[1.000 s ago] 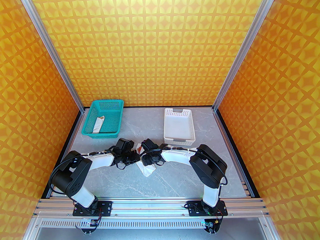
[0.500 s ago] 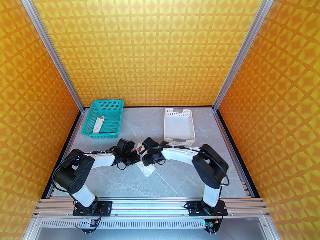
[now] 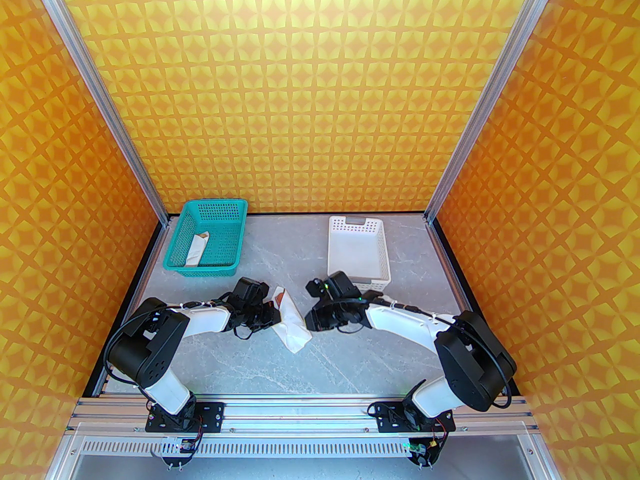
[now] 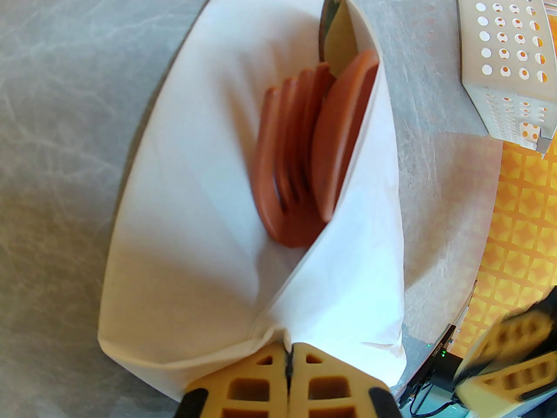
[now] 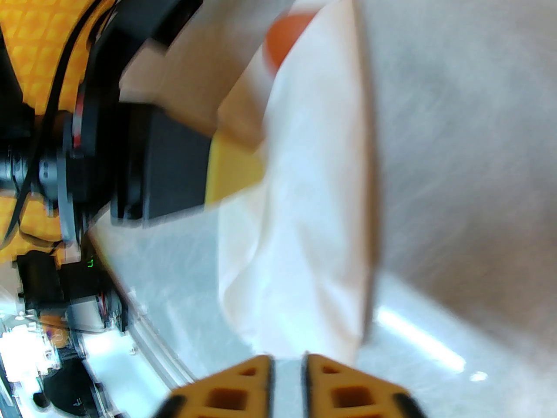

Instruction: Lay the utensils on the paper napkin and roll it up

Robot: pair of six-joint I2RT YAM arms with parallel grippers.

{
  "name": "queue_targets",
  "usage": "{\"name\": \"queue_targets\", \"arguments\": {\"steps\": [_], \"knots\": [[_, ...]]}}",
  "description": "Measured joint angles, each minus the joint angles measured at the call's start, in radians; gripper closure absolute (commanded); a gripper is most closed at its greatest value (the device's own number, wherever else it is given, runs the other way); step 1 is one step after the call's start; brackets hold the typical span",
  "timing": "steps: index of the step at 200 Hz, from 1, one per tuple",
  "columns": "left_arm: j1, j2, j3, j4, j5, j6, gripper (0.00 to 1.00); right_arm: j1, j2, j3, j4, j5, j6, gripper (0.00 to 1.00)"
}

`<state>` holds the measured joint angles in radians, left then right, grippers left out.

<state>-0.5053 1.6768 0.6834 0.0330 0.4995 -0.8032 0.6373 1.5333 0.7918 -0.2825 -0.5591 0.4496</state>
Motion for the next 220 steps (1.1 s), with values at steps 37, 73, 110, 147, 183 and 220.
{"name": "queue_targets", "arguments": {"steps": [37,73,110,147,183,220], "knots": [[0.0,0.0,0.0,0.0,-0.002,0.0,1.0,0.005,0.029,-0.047,0.075,-0.051,0.018,1.0],[0.0,0.0,0.0,0.0,-0.002,0.0,1.0,0.013,0.072,-0.057,0.117,-0.051,0.023,1.0],[0.0,0.0,0.0,0.0,-0.002,0.001,1.0,0.013,0.097,-0.058,0.13,-0.043,0.025,1.0],[0.0,-0.001,0.0,0.0,-0.003,0.001,1.0,0.013,0.119,-0.058,0.132,-0.036,0.025,1.0],[0.0,-0.002,0.0,-0.002,-0.006,0.001,1.0,0.013,0.124,-0.058,0.137,-0.035,0.024,1.0],[0.0,-0.031,0.0,-0.039,-0.021,0.011,1.0,0.013,0.131,-0.058,0.146,-0.036,0.017,1.0]]}}
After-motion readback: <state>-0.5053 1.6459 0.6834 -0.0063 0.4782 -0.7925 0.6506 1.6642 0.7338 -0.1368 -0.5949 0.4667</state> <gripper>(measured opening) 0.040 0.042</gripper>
